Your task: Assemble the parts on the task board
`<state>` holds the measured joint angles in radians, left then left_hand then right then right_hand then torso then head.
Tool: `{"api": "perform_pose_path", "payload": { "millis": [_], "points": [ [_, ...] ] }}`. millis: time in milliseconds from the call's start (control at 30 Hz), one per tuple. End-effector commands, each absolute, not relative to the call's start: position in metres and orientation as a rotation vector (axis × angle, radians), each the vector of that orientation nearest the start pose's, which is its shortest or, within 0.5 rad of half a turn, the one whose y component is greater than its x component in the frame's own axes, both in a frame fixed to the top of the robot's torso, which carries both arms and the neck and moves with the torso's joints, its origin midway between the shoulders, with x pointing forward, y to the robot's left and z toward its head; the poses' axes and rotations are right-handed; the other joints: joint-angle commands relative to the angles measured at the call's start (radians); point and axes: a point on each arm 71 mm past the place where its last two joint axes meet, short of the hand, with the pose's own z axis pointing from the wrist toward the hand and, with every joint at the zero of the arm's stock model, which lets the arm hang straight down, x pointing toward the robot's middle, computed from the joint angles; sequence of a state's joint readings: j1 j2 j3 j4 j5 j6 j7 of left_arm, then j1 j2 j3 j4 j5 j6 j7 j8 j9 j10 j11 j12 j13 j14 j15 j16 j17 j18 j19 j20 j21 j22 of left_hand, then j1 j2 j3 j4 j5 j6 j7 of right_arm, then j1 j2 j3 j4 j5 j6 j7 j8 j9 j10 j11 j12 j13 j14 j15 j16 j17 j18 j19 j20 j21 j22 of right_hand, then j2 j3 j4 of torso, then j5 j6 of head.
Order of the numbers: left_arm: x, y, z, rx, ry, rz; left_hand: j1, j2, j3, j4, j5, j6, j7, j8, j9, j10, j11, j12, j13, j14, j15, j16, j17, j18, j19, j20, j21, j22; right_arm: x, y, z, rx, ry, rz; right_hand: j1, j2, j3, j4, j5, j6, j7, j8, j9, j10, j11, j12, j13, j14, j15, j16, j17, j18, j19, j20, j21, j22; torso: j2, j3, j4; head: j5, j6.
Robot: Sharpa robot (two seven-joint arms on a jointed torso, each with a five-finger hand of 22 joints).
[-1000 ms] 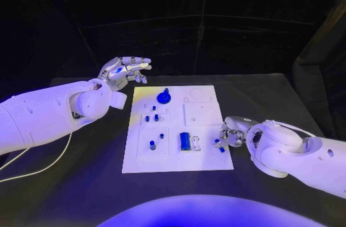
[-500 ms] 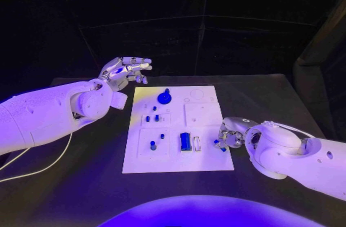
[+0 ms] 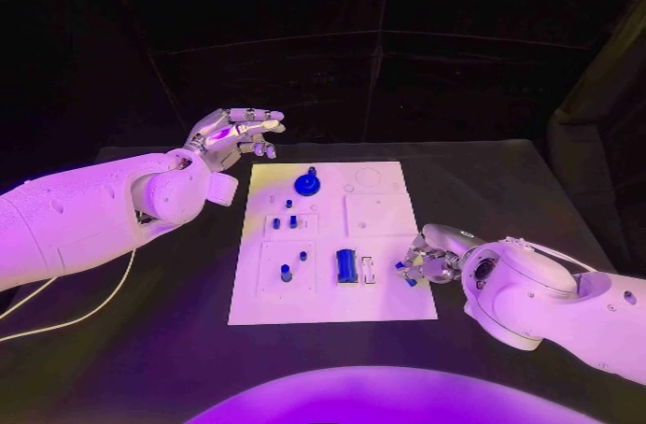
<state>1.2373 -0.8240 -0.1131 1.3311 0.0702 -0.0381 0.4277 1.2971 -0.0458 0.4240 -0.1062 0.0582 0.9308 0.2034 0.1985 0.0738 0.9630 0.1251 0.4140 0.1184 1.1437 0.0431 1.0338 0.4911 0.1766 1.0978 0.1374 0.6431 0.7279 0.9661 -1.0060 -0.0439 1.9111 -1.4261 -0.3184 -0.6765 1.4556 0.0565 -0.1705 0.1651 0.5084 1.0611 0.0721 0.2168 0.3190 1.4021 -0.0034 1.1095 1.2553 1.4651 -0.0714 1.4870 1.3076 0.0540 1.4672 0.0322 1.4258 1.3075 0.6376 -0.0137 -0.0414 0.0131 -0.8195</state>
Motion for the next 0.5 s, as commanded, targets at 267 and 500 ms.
{"api": "perform_pose_path", "payload": {
  "millis": [267,500],
  "points": [
    [0.515,0.247,-0.192,-1.123,1.454,-1.670,0.000,0.006,-0.004,-0.002,0.003,-0.006,-0.001,0.004,0.001,-0.008,0.002,0.007,0.001,-0.008,-0.002,0.004,-0.001,0.007,-0.004,0.003,-0.005,-0.001,0.364,-0.191,-0.259,0.386,2.065,0.488,-0.033,-0.023,-0.002,0.016,-0.020,0.010,0.002,-0.001,0.000,0.007,-0.004,0.006,0.004,0.077,-0.004,0.001,0.127,-0.002,0.012,-0.001,-0.001,0.023,0.001,-0.0002,-0.0009,0.005,-0.001],
    [0.515,0.247,-0.192,-1.124,1.457,-1.671,0.000,0.006,-0.004,-0.002,0.003,-0.006,-0.001,0.004,0.001,-0.008,0.002,0.007,0.001,-0.008,-0.002,0.004,-0.001,0.007,-0.004,0.003,-0.005,-0.001,0.365,-0.183,-0.260,0.397,2.069,0.509,-0.035,-0.022,0.002,0.020,-0.023,0.017,-0.001,0.002,0.001,0.005,-0.006,-0.005,-0.003,0.077,-0.005,0.001,0.126,-0.002,0.013,-0.001,0.000,0.024,0.002,0.0009,-0.0009,0.007,-0.002]
  ]
}}
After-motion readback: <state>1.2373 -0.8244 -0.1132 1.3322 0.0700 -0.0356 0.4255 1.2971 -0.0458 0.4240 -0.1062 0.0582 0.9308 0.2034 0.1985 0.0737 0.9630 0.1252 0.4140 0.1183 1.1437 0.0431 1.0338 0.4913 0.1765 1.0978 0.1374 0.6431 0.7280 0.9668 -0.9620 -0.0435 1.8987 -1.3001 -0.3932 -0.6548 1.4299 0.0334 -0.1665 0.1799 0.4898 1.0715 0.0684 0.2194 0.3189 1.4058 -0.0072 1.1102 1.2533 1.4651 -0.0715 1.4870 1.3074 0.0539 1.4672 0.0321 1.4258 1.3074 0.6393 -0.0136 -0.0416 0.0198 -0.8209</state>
